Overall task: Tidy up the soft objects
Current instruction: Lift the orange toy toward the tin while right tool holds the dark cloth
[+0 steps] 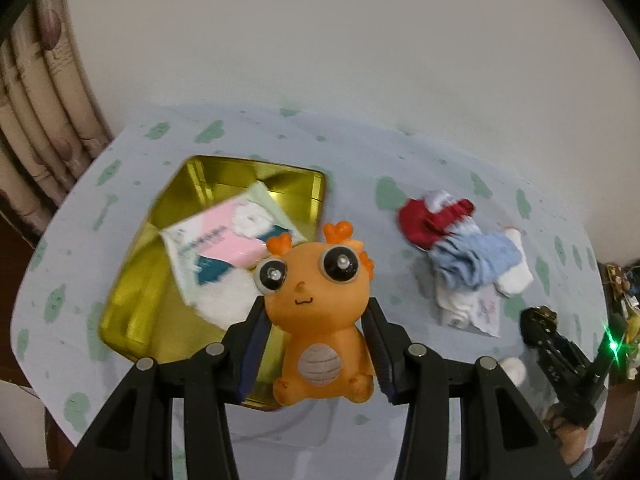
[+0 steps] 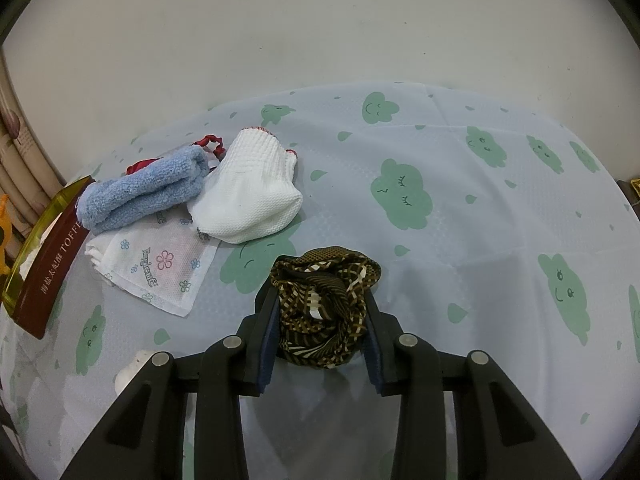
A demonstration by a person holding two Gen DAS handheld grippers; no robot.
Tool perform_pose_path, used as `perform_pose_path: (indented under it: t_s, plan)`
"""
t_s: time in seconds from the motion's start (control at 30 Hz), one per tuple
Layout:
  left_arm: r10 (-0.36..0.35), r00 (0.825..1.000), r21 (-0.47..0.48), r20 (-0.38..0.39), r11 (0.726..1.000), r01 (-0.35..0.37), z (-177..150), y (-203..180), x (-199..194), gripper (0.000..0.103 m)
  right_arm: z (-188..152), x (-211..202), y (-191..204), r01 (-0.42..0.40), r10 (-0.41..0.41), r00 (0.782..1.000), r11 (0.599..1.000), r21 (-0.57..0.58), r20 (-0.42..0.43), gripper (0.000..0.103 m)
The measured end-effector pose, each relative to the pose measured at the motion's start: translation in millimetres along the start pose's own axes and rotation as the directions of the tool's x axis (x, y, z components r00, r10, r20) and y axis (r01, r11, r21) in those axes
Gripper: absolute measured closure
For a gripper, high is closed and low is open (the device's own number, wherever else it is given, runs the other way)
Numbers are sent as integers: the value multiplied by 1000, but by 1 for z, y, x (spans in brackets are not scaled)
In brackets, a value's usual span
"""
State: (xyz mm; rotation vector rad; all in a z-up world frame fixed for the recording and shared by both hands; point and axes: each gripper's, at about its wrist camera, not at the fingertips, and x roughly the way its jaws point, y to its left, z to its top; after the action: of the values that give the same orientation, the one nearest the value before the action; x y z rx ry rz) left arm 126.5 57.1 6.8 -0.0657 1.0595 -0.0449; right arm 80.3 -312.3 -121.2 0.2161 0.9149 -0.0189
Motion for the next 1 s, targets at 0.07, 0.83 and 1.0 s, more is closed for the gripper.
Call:
perform_pose_path:
  t_s: [0.07,0.83,1.0]
  plan:
    - [17,1000,-7,4,1000,-17,2,12,-3,56,0,0,0,0,0,1000,1000,-1,0,68]
    - [158,987,-74,-18,985,-159,5,106,4,56,-1,1,0,6,-6,1000,1000,-11,-4,66]
    - [160,987,-50,-36,986,-161,3,112,16,56,-1,1,1,11,-11,1000,1000,-16,-7,65]
